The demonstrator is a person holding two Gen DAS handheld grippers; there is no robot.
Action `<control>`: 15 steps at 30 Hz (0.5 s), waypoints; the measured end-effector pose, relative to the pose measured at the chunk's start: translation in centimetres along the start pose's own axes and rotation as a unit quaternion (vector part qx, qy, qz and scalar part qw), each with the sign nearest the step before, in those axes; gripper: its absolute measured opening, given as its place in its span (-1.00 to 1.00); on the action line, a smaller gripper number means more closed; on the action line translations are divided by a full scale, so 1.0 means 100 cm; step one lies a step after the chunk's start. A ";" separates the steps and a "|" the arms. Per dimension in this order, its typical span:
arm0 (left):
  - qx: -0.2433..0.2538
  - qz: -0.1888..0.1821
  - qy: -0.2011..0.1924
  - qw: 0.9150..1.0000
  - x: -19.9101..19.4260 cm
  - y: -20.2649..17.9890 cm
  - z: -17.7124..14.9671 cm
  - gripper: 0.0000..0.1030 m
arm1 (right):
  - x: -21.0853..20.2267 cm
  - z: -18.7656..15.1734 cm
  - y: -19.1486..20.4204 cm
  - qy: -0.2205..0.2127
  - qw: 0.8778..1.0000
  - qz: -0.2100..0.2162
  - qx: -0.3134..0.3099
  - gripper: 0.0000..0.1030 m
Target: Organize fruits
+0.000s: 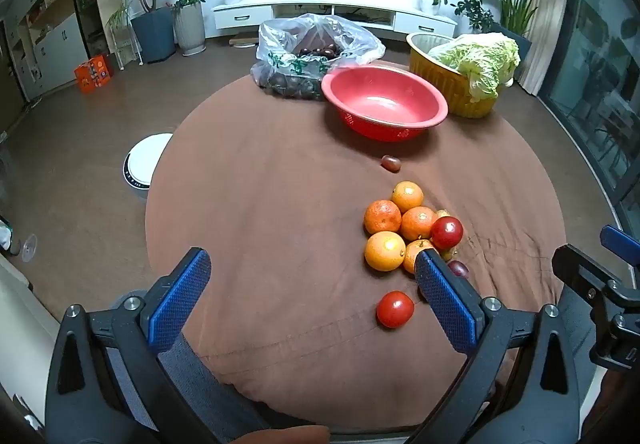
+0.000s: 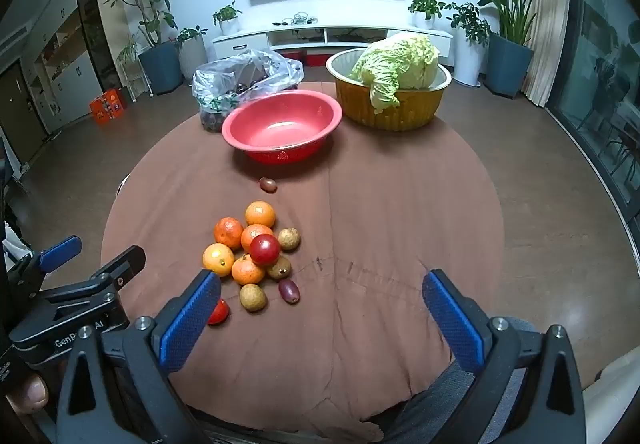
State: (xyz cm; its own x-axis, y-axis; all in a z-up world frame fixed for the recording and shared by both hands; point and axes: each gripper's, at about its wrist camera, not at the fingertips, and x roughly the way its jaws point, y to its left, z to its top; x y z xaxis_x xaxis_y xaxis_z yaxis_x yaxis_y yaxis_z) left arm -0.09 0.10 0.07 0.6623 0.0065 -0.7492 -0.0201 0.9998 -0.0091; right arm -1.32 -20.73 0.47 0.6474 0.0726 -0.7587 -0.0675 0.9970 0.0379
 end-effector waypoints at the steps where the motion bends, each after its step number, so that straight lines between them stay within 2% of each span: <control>1: -0.001 0.001 0.000 1.000 -0.001 0.000 0.000 1.00 | 0.000 0.000 0.000 0.001 1.000 0.000 0.000 1.00; 15: -0.006 0.003 0.015 1.000 0.006 0.003 -0.001 1.00 | 0.010 -0.010 0.006 0.008 1.000 0.003 0.002 1.00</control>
State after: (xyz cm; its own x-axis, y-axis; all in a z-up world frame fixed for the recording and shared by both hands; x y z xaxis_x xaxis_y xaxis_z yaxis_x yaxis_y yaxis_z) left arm 0.18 0.36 -0.47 0.6399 0.0112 -0.7683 -0.0324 0.9994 -0.0124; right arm -1.44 -20.09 -0.94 0.6351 0.0790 -0.7684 -0.0691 0.9966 0.0454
